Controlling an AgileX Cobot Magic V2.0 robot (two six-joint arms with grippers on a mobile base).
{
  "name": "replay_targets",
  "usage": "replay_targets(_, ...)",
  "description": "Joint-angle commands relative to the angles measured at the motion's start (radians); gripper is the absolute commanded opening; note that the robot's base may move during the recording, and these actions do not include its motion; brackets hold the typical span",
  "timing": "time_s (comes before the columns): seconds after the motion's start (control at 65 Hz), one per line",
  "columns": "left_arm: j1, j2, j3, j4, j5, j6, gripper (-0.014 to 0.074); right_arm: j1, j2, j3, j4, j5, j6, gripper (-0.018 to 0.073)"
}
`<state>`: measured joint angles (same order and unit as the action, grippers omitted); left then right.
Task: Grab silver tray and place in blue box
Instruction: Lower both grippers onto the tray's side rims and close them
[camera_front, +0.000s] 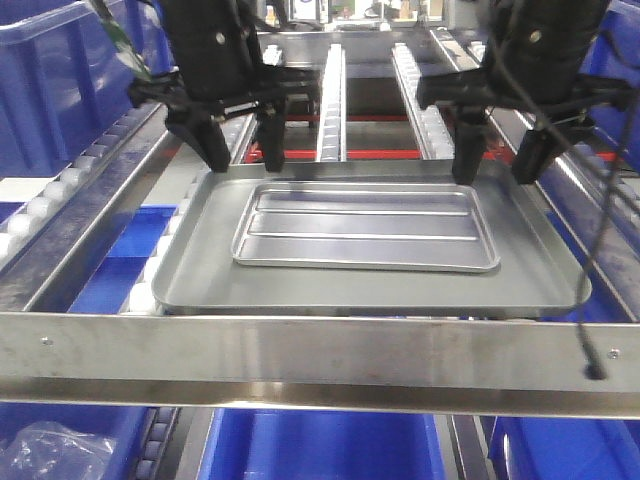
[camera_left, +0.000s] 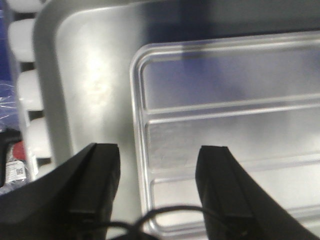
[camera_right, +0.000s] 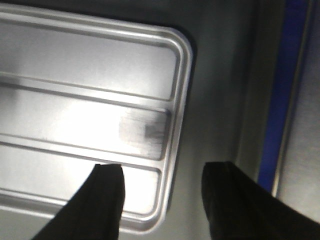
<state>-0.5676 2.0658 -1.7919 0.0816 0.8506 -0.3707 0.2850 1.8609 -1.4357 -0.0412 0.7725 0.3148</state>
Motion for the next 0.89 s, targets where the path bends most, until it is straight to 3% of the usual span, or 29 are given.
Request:
replay_targets(0.0, 0.002, -0.045, -0.039, -0.010, -0.054, -0.011, 0.0272, -0.005, -0.029, -0.039, -0.018, -0.028, 0.009, 0.0457)
replay_targets(0.462, 0.018, 0.038, -0.039, -0.027, -0.075, -0.011, 0.0272, -0.005, 0.060, -0.039, -0.019, -0.057, 0.009, 0.0456)
replay_targets(0.692, 0.035, 0.065, -0.039, -0.082, -0.075, -0.011, 0.0272, -0.005, 0.063, -0.039, -0.020, -0.067, 0.009, 0.0456)
replay_targets(0.785, 0.035, 0.065, -0.039, -0.082, -0.075, -0.011, 0.0267, -0.005, 0.070, -0.039, -0.020, -0.067, 0.009, 0.0416)
replay_targets(0.877, 0.035, 0.065, -0.039, -0.082, -0.073, -0.011, 0.0223, -0.005, 0.072, -0.039, -0.020, -0.067, 0.009, 0.0320)
